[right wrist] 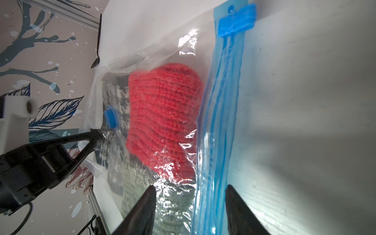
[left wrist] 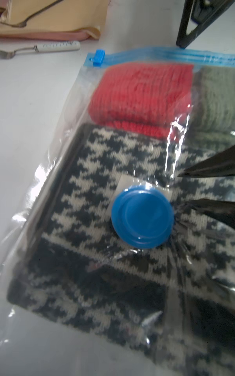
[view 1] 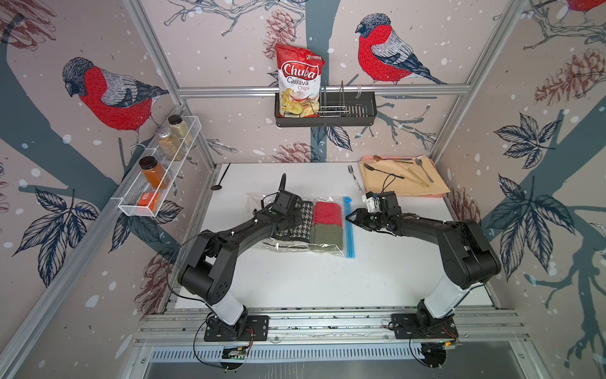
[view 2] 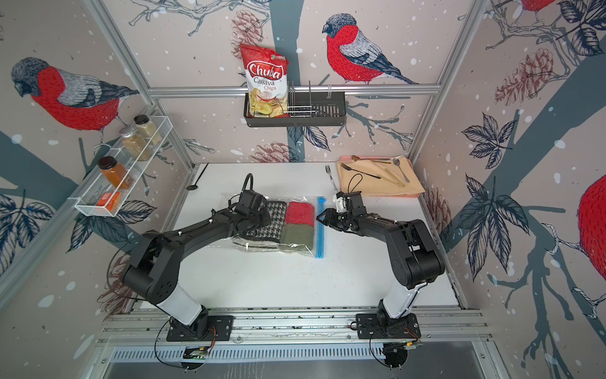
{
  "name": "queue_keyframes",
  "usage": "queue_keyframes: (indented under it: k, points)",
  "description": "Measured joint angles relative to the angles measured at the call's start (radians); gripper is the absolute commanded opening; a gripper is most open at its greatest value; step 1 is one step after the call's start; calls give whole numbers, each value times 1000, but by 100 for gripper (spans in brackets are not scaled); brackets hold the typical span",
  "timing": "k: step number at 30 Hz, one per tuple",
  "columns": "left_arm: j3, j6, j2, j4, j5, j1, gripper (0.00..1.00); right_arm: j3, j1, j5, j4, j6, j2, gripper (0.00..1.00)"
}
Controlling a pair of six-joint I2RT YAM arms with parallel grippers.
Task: Take the scarf out of the vacuum bag
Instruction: Adjust the vacuum bag at the center of the board, then take out the scarf from the vacuum bag.
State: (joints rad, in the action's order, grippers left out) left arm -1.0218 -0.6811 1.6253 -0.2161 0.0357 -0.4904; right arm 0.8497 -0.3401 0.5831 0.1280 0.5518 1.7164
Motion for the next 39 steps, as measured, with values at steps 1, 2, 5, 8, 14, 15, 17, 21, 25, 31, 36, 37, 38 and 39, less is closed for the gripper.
queue_keyframes:
  k: [1,2,5,8,14,15,17,21,25,31,36,37,38,39]
  points:
    - [-21,1,-5,-12,10,-11,25,0,0,0,0,0,-1,52]
    - [-39,2,-6,-21,21,-20,25,-1,1,0,0,0,-3,50]
    - [-76,7,2,-35,24,-40,24,-5,7,0,0,-3,-13,41]
    - [-100,8,45,-34,18,-43,20,-8,14,0,-2,-3,-32,34]
    - [-131,8,154,-6,-49,-43,7,-10,32,-12,-10,-5,-77,22]
    - [-133,6,169,5,-67,-43,5,-10,34,-15,-10,-6,-81,20]
    - [-130,0,196,24,-91,-43,2,-8,37,-25,-13,-7,-81,15]
    - [-96,-11,223,71,-111,-43,1,-3,38,-34,-27,-7,-68,7]
    - [-32,-22,231,149,-111,-43,0,0,38,-35,-34,-8,-53,3]
    - [56,-47,248,314,-127,-43,0,-3,26,-35,-35,-8,-47,3]
    - [92,-55,260,401,-140,-44,0,4,6,-35,-35,-7,-31,3]
    - [97,-55,261,411,-140,-45,0,5,-1,-34,-34,-7,-27,4]
    - [100,-55,261,419,-140,-45,0,5,-6,-34,-33,-6,-23,5]
    - [103,-55,261,423,-140,-46,0,5,-9,-34,-33,-5,-20,5]
